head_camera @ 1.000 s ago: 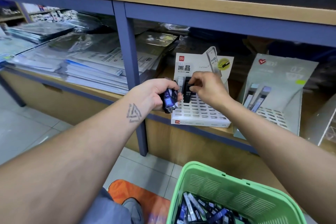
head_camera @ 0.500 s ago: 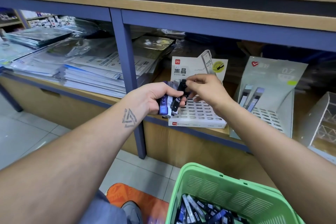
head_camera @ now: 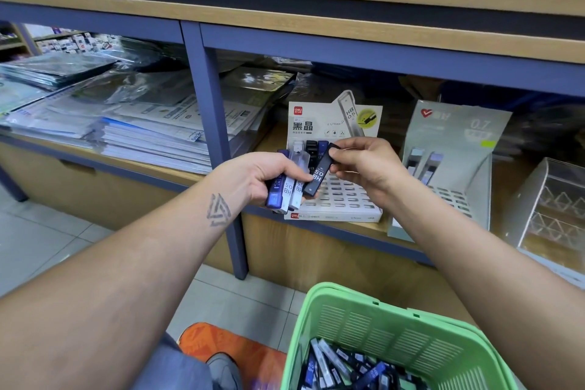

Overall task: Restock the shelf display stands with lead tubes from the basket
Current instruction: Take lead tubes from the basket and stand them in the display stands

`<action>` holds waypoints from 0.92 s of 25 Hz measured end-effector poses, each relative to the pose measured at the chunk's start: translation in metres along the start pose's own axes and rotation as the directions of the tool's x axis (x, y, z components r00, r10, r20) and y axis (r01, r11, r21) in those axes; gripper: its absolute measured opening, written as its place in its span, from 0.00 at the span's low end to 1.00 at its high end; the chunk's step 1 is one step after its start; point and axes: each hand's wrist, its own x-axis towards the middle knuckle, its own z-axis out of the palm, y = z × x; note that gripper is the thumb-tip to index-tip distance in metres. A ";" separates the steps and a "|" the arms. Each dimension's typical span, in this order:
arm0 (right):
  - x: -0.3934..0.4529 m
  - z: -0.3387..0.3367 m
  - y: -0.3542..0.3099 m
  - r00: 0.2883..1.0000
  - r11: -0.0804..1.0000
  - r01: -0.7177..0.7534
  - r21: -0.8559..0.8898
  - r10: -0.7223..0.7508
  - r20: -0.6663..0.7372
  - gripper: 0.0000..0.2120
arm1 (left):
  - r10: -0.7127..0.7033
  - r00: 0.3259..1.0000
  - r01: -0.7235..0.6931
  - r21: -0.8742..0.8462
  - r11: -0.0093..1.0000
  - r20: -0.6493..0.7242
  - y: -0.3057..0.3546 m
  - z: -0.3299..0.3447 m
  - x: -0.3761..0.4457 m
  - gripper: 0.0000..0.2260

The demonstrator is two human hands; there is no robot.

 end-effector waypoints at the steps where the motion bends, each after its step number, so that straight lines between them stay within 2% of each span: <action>1: -0.001 0.002 0.001 1.000 1.000 -0.004 -0.002 0.004 0.012 0.07 | 0.013 1.000 -0.013 0.009 1.000 -0.014 0.000 0.001 0.001 0.07; 5: -0.005 0.010 0.006 0.993 0.996 -0.032 -0.078 0.041 0.108 0.07 | 0.058 0.997 -0.058 0.018 0.998 -0.042 0.002 0.004 0.005 0.09; 7: -0.003 0.010 0.005 0.993 0.996 -0.002 -0.092 0.013 0.118 0.07 | 0.069 0.995 -0.067 0.024 0.997 -0.072 0.004 0.001 0.003 0.06; 9: -0.003 0.005 0.005 0.986 0.991 0.003 -0.137 0.019 0.164 0.11 | 0.101 0.988 -0.105 -0.026 0.994 -0.121 0.007 -0.005 0.002 0.04; 12: -0.004 0.000 0.008 0.970 0.959 0.020 -0.284 0.050 0.238 0.10 | 0.135 0.971 -0.159 -0.114 0.981 -0.197 0.009 -0.012 0.001 0.05; 14: -0.003 0.002 0.010 0.982 0.964 0.029 -0.263 0.021 0.185 0.08 | 0.113 0.966 -0.140 -0.106 0.984 -0.231 0.006 -0.012 0.002 0.04; 17: 0.003 0.006 0.013 0.999 0.999 0.046 -0.025 -0.045 0.024 0.05 | 0.067 0.964 -0.091 -0.078 0.993 -0.259 0.003 -0.007 0.005 0.03; 18: 0.005 0.006 0.014 0.995 0.995 0.094 -0.034 -0.095 -0.031 0.06 | 0.052 0.962 -0.072 -0.068 0.995 -0.267 0.002 -0.007 0.007 0.03; 20: 0.010 0.005 0.016 0.966 0.945 0.214 -0.249 -0.243 -0.092 0.07 | 0.032 0.958 -0.050 -0.056 0.997 -0.284 0.001 -0.007 0.008 0.02; 23: 0.013 0.007 0.018 0.918 0.792 0.347 -0.502 -0.397 0.006 0.09 | 0.017 0.957 -0.045 -0.091 0.995 -0.291 0.002 -0.009 0.007 0.05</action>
